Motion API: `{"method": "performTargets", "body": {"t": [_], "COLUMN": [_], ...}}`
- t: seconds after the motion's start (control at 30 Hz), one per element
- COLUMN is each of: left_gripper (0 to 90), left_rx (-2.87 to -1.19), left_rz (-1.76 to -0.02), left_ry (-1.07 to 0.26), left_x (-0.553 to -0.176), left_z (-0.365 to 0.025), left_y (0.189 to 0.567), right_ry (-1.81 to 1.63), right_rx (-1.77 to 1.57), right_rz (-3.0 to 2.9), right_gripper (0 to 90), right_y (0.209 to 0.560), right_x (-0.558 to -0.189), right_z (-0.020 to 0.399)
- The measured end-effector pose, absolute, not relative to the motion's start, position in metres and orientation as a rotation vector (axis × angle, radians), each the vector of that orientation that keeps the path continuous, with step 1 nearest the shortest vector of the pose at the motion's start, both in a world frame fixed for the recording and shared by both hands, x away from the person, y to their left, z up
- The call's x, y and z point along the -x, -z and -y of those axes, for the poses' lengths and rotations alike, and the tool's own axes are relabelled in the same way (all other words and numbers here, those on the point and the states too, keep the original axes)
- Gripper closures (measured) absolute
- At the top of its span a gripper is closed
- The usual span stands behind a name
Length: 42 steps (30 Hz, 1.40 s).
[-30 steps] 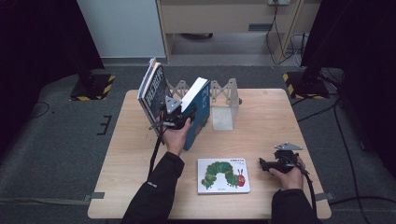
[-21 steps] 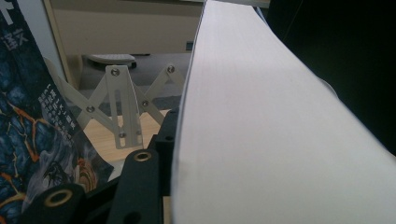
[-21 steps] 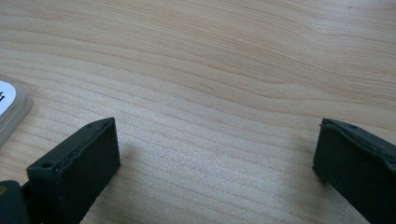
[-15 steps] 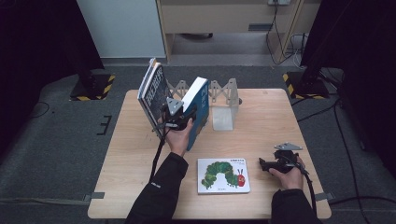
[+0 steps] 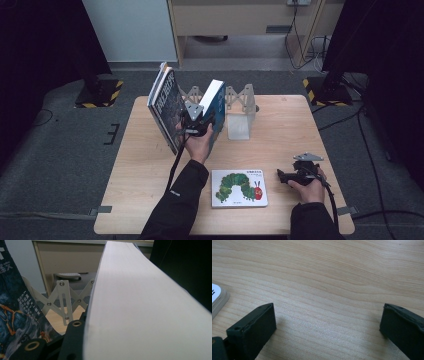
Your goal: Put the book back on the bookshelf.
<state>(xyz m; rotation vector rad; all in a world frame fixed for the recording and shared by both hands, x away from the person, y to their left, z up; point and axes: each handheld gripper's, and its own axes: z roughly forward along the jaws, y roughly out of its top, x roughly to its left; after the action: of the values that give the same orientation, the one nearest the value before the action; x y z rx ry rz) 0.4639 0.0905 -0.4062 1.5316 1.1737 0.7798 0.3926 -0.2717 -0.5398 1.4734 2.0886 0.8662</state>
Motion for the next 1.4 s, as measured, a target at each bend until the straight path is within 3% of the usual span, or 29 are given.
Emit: {"method": "performTargets", "body": {"t": [0.63, 0.83, 1.4], "left_gripper": [57.4, 51.8, 52.8], "left_rx": [-1.540, -1.550, -1.545], "left_rz": [-1.178, -1.172, -1.073], "left_ry": [-0.806, -0.736, -0.591], "left_x": [-0.482, -0.483, -0.444], "left_z": [-0.082, -0.084, -0.119], "left_y": [0.407, 0.413, 0.442], "right_ry": [-0.868, -0.869, -0.868], "right_rx": [-1.472, -1.472, -1.471], "right_rz": [-2.094, -2.094, -2.094], "right_gripper": [0.6, 0.6, 0.6], "right_y": [0.540, 0.540, 0.540], "right_x": [-0.393, -0.393, -0.393], "right_z": [0.271, 0.271, 0.271]}}
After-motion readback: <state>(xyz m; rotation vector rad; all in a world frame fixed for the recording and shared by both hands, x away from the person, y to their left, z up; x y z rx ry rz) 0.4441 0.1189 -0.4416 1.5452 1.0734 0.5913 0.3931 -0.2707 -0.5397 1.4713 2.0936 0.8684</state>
